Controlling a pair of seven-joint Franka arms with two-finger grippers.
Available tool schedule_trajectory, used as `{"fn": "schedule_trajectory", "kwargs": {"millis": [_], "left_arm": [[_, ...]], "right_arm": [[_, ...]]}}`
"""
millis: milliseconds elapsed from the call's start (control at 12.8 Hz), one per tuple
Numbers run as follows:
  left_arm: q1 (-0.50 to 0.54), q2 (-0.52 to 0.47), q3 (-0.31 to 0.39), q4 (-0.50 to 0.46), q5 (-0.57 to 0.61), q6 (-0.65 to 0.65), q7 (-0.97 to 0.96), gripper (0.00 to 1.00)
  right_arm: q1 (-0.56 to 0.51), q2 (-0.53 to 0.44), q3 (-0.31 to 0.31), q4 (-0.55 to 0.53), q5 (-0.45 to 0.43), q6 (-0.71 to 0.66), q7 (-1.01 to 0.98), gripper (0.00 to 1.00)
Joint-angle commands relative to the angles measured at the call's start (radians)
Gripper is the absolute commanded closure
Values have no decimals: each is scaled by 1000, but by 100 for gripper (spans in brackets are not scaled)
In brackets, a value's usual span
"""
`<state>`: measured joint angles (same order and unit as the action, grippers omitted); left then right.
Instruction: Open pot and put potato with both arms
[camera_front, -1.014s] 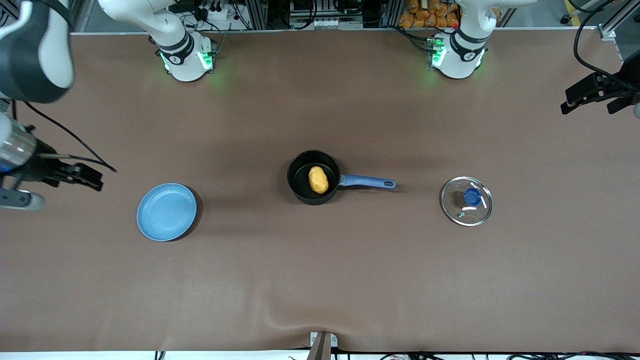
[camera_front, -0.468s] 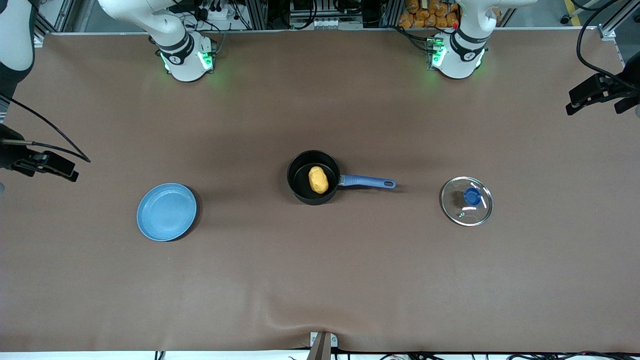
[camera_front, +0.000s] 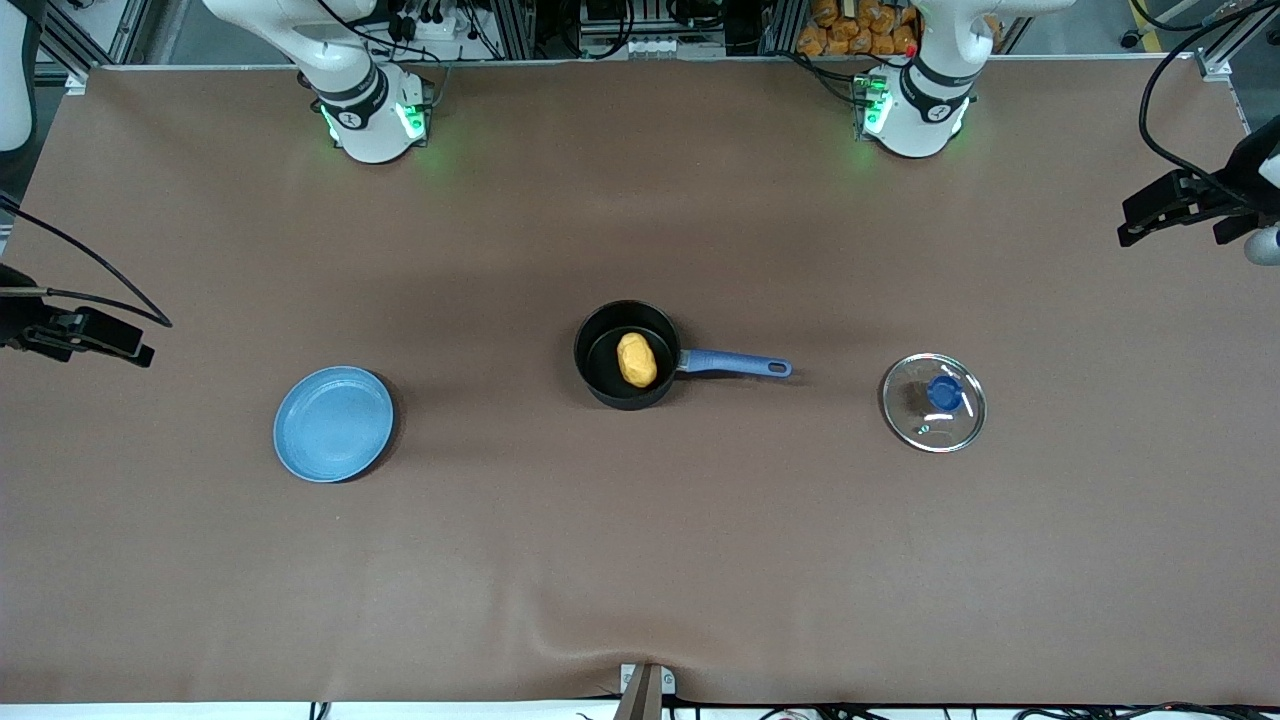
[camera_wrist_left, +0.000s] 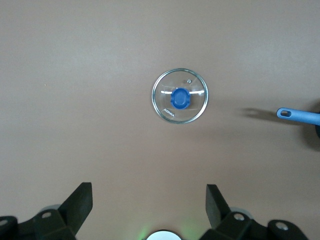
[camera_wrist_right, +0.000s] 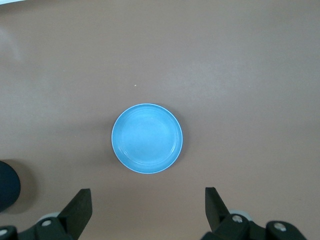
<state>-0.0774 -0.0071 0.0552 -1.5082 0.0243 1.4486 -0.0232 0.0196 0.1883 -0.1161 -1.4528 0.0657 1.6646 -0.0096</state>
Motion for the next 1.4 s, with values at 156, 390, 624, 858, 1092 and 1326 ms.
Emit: {"fn": "schedule_trajectory", "kwargs": {"millis": [156,390,624,858,1092,1326], "left_arm": [[-1,9,0,32,23,-13,2,0],[8,0,2,25,17,-20,-4,0],[1,-4,0,25,16,-40,-9,0],[2,-4,-1,23,12,-42,-7,0],[1,-20,-6,6,12,-44,-9,0],[4,-34,-18,2,11,-42,-7,0]], "right_arm": [[-110,-16,128,6,-21,-5,7,0],[-107,-16,138,35,-17,-12,-4,0],[-112,-13,136,45,5,-49,-3,0],[-113,-7,133,51,8,-45,-7,0],[-107,-7,135,62,6,-46,-6,0],[-105,-7,135,68,6,-46,-9,0]]}}
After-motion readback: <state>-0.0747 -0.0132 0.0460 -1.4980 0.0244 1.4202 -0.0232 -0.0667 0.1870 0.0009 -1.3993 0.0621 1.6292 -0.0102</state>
